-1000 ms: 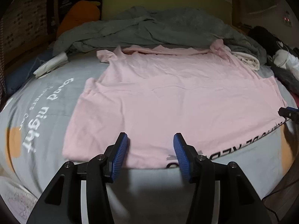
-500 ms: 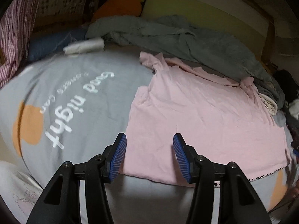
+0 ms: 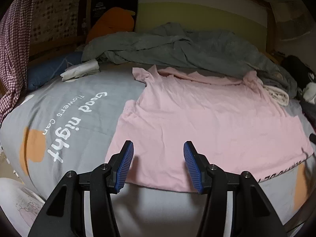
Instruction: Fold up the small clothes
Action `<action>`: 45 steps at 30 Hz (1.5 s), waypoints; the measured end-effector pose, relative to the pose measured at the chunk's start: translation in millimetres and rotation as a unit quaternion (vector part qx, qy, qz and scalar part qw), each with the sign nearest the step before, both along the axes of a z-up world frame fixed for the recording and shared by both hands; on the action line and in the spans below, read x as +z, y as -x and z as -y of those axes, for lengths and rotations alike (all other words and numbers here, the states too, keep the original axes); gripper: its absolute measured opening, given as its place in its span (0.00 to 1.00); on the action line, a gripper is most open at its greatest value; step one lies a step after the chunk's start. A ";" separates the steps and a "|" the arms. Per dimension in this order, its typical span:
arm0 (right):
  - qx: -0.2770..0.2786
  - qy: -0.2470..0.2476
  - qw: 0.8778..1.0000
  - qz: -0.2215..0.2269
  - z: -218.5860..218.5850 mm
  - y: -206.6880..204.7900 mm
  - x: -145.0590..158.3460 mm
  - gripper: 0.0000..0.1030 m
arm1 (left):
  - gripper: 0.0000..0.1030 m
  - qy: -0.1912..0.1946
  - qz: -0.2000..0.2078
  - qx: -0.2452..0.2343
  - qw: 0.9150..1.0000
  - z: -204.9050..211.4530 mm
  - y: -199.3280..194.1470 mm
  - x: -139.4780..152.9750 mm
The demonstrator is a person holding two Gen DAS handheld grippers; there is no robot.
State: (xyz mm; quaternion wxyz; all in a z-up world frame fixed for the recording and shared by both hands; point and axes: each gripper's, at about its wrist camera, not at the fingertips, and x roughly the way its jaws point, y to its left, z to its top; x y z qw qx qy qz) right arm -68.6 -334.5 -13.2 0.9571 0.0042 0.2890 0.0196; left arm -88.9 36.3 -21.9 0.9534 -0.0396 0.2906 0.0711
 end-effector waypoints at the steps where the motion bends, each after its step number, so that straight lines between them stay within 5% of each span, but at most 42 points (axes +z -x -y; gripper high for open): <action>1: -0.001 0.002 1.000 0.000 -0.8 0.5 0.0 0.71 | 0.50 -0.003 -0.004 -0.002 1.000 1.2 -0.7 -1.8; 18: -0.037 0.027 0.998 -0.047 6.2 -15.7 -17.3 0.71 | 0.50 0.023 -0.019 0.031 0.999 -16.6 -2.2 -5.9; 22: -0.050 0.007 0.998 -0.035 18.1 -14.2 -11.5 0.71 | 0.50 0.045 -0.021 0.033 0.998 -31.4 -5.7 4.1; 25: -0.051 -0.025 0.998 -0.030 33.0 -19.8 2.2 0.71 | 0.50 0.027 -0.017 0.035 0.999 -41.0 -20.3 24.4; 30: -0.028 -0.073 0.994 -0.080 56.1 -69.5 26.9 0.71 | 0.50 0.034 0.006 0.067 0.997 -77.6 -57.4 62.2; 33: -0.003 -0.105 0.991 -0.089 64.9 -104.3 44.2 0.71 | 0.50 0.047 -0.017 0.056 0.997 -92.4 -98.2 72.5; 35: 0.016 -0.113 0.988 -0.100 64.1 -140.7 55.2 0.71 | 0.50 0.084 -0.055 0.015 0.995 -99.8 -132.5 68.3; 38: -0.027 -0.086 0.990 -0.112 56.8 -181.0 58.2 0.64 | 0.50 0.156 -0.101 -0.027 0.982 -105.4 -165.4 49.8; 42: -0.002 -0.108 0.985 -0.132 44.7 -220.4 43.6 0.56 | 0.49 0.131 -0.128 -0.033 0.982 -98.5 -195.1 26.1; 45: 0.008 -0.136 0.977 -0.162 43.5 -251.6 22.0 0.39 | 0.49 0.150 -0.158 -0.040 0.975 -100.8 -218.5 12.9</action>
